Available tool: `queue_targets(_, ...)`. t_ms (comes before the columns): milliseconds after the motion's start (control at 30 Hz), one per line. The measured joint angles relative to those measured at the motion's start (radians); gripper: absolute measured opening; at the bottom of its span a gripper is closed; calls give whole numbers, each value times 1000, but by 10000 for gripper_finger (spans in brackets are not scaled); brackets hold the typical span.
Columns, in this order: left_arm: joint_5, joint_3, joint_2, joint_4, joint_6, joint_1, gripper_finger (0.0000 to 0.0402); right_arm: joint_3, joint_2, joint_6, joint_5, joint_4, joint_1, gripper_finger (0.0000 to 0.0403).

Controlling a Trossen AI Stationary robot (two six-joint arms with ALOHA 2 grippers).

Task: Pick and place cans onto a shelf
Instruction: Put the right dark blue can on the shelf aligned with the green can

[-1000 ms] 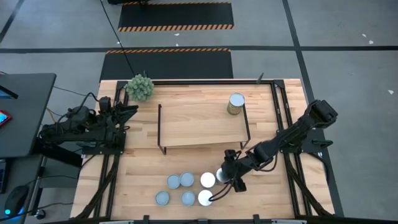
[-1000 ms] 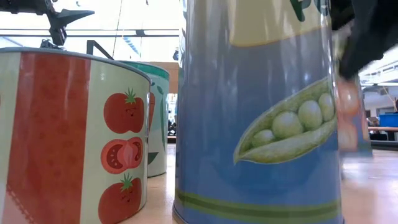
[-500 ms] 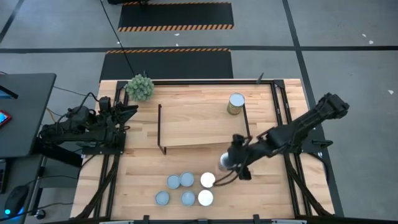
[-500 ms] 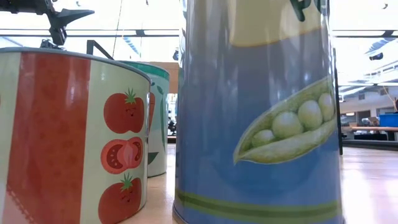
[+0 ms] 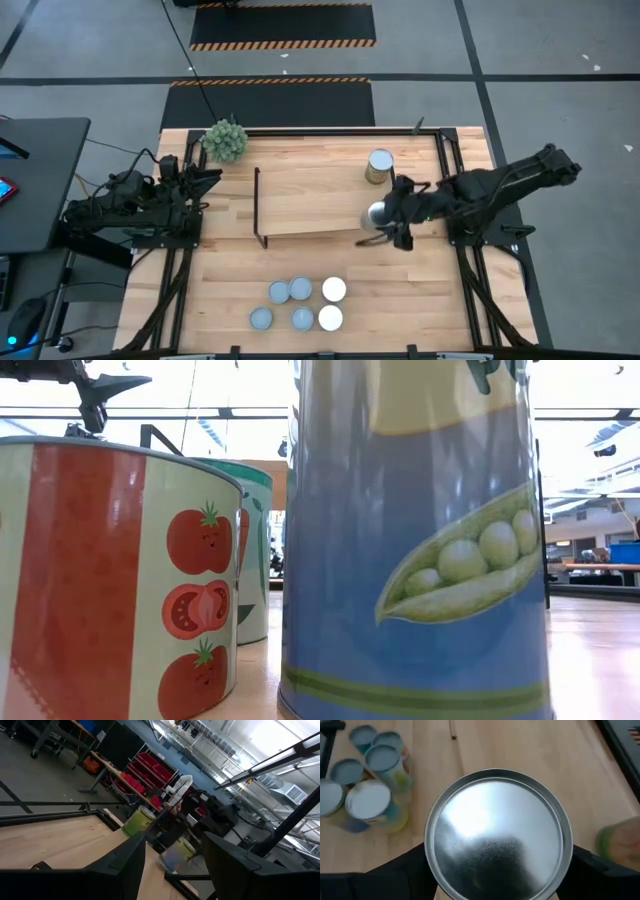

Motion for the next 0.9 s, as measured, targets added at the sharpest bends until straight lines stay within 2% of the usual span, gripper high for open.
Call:
queue_targets(233,0,0,0,0,-2,0,201,1,-47,-80,-29,-37,-81,309)
queue_targets(767,0,0,0,-5,0,0,201,0,-54,-253,-235,-110,-272,310)
queue_targets(900,0,0,0,-5,0,0,201,0,-52,-258,-284,-123,-290,326)
